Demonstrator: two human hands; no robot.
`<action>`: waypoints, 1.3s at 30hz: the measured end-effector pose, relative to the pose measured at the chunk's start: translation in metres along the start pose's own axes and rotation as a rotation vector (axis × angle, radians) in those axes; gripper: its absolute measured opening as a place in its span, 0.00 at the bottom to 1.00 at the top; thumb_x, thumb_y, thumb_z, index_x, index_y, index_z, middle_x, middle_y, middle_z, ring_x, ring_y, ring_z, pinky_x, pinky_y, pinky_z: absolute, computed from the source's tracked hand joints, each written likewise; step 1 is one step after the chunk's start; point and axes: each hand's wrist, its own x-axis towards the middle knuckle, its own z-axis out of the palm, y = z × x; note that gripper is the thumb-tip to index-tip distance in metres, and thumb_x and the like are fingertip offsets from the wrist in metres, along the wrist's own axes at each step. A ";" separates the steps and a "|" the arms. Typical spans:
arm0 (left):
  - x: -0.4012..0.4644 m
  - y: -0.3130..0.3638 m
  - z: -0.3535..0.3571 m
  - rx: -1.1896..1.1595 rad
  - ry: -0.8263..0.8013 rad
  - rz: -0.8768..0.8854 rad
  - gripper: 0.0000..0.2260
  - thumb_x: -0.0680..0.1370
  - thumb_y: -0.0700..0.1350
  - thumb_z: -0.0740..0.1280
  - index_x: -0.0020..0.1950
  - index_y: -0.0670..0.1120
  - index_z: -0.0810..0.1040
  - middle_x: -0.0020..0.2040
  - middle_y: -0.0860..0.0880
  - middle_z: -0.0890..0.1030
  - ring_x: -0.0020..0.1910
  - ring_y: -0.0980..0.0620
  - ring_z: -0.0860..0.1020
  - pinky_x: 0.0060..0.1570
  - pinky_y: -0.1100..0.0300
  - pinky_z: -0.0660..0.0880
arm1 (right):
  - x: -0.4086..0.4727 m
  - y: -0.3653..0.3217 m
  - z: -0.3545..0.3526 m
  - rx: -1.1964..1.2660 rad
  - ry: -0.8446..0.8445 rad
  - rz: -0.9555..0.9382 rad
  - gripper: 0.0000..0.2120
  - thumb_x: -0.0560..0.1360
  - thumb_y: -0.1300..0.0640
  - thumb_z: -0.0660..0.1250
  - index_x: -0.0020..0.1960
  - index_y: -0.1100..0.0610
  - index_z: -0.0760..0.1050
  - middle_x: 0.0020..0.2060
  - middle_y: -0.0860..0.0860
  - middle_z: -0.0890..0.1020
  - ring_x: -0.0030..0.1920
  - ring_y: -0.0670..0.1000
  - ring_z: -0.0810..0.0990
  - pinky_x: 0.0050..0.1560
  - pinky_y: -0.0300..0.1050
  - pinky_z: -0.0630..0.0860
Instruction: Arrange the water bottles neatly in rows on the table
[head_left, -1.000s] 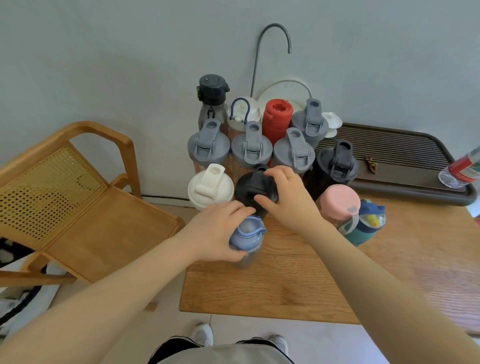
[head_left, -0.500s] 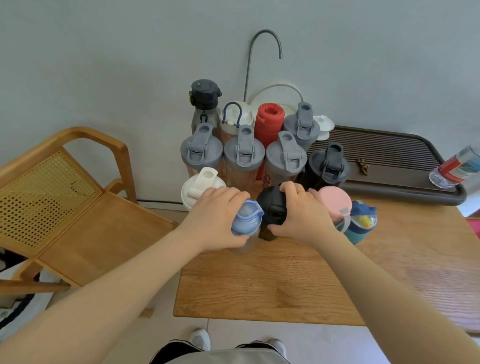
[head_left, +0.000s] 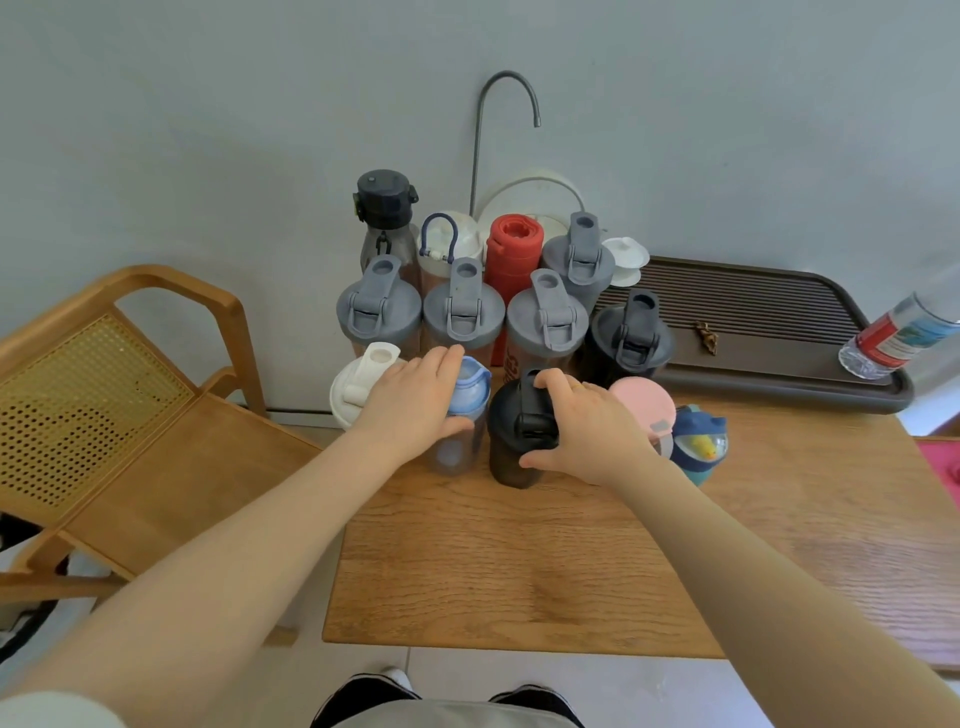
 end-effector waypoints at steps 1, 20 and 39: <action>-0.002 -0.001 0.000 -0.006 -0.015 0.006 0.35 0.73 0.56 0.66 0.72 0.43 0.55 0.69 0.45 0.66 0.62 0.45 0.71 0.58 0.55 0.67 | 0.001 0.000 0.001 0.008 0.001 -0.007 0.38 0.65 0.42 0.73 0.67 0.54 0.60 0.62 0.52 0.74 0.59 0.56 0.74 0.58 0.47 0.69; -0.043 -0.065 0.013 -0.569 0.069 -0.386 0.43 0.64 0.57 0.75 0.73 0.50 0.57 0.72 0.47 0.60 0.68 0.47 0.64 0.63 0.52 0.64 | 0.005 -0.024 0.029 0.018 0.337 0.001 0.31 0.68 0.49 0.72 0.65 0.61 0.68 0.69 0.62 0.67 0.70 0.64 0.64 0.69 0.59 0.62; -0.091 -0.086 0.038 -0.831 0.054 -0.009 0.38 0.59 0.60 0.74 0.64 0.60 0.60 0.65 0.59 0.63 0.61 0.66 0.62 0.57 0.76 0.59 | 0.072 -0.093 -0.031 0.243 0.149 -0.103 0.32 0.68 0.46 0.71 0.68 0.51 0.63 0.60 0.55 0.73 0.58 0.55 0.72 0.53 0.48 0.68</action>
